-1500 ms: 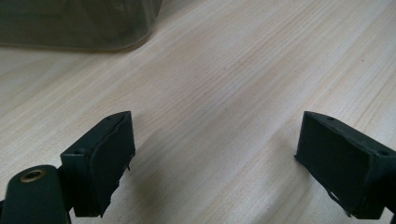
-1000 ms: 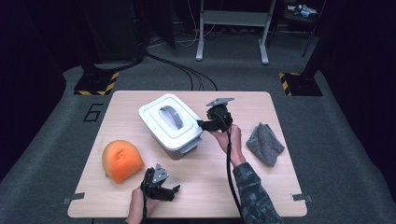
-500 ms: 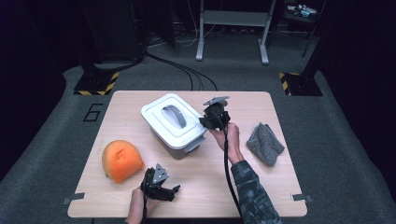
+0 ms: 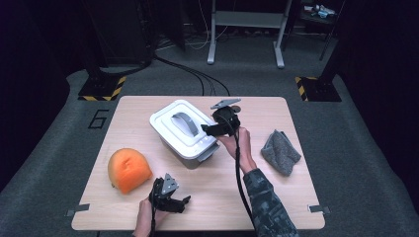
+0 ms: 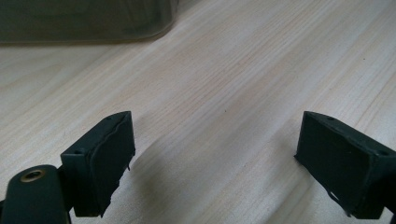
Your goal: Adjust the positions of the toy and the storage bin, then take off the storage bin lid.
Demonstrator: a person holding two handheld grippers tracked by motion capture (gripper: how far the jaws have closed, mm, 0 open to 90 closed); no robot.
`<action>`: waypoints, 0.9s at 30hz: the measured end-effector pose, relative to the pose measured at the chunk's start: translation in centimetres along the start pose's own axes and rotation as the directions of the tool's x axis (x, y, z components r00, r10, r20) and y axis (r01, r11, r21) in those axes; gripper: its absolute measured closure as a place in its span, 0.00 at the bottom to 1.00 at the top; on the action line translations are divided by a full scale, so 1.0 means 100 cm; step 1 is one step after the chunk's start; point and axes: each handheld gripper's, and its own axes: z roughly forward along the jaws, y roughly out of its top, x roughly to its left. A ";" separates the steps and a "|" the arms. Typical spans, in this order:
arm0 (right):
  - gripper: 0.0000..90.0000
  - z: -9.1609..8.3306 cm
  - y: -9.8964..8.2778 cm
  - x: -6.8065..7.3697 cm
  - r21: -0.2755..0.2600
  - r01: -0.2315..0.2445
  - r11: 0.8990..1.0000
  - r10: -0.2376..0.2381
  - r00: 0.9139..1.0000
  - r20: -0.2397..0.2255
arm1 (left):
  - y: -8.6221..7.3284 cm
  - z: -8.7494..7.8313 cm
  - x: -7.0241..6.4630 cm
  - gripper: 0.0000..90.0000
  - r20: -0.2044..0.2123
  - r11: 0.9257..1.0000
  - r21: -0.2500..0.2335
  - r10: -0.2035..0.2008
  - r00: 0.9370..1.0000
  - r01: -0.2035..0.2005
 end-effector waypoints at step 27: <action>0.73 0.042 0.025 0.032 0.037 0.042 0.998 -0.042 0.999 -0.017 | 0.000 0.000 0.001 0.13 0.004 1.000 0.003 -0.002 1.000 0.002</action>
